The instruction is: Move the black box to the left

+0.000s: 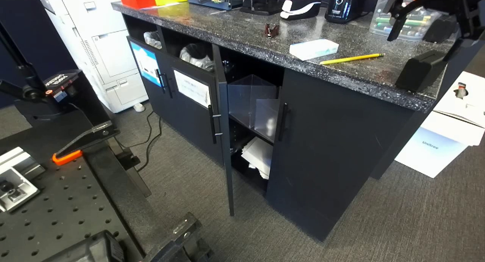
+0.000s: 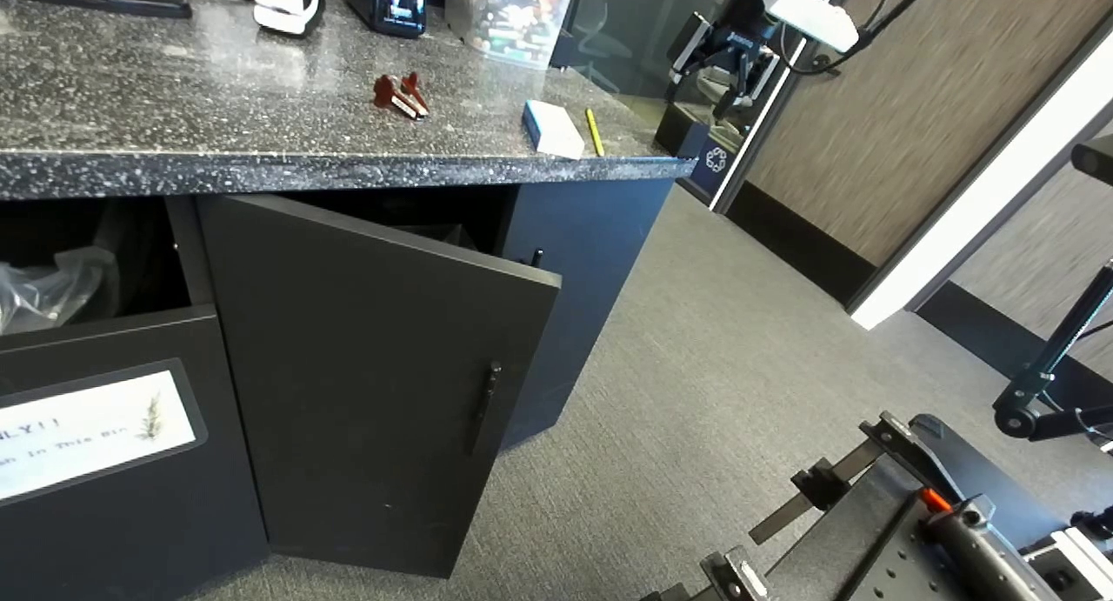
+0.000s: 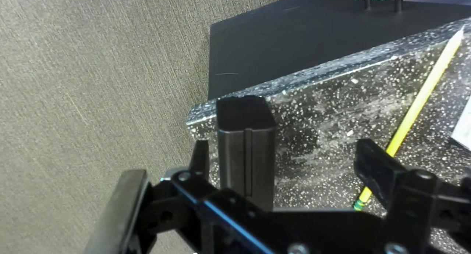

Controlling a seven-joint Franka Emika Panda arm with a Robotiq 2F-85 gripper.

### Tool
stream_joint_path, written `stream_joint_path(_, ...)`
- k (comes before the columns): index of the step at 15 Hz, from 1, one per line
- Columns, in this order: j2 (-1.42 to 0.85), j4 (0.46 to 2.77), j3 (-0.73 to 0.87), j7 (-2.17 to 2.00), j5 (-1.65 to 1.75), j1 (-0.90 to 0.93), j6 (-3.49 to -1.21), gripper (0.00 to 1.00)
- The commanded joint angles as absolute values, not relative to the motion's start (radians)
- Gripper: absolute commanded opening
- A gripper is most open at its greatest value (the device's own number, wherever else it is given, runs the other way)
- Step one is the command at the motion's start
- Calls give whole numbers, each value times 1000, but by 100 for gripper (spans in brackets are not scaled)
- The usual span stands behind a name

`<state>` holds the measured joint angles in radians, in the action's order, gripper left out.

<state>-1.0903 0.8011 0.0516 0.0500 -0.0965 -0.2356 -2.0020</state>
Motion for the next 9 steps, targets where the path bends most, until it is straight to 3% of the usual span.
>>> stream_joint_path(1,-1236,561,78,-37,-80,-229,-1896,100)
stream_joint_path(6,-1284,478,99,-130,-47,-232,-1840,100)
stream_joint_path(7,-1297,462,100,-136,-40,-233,-1833,75)
stream_joint_path(9,-1318,431,104,-146,-28,-232,-1817,65)
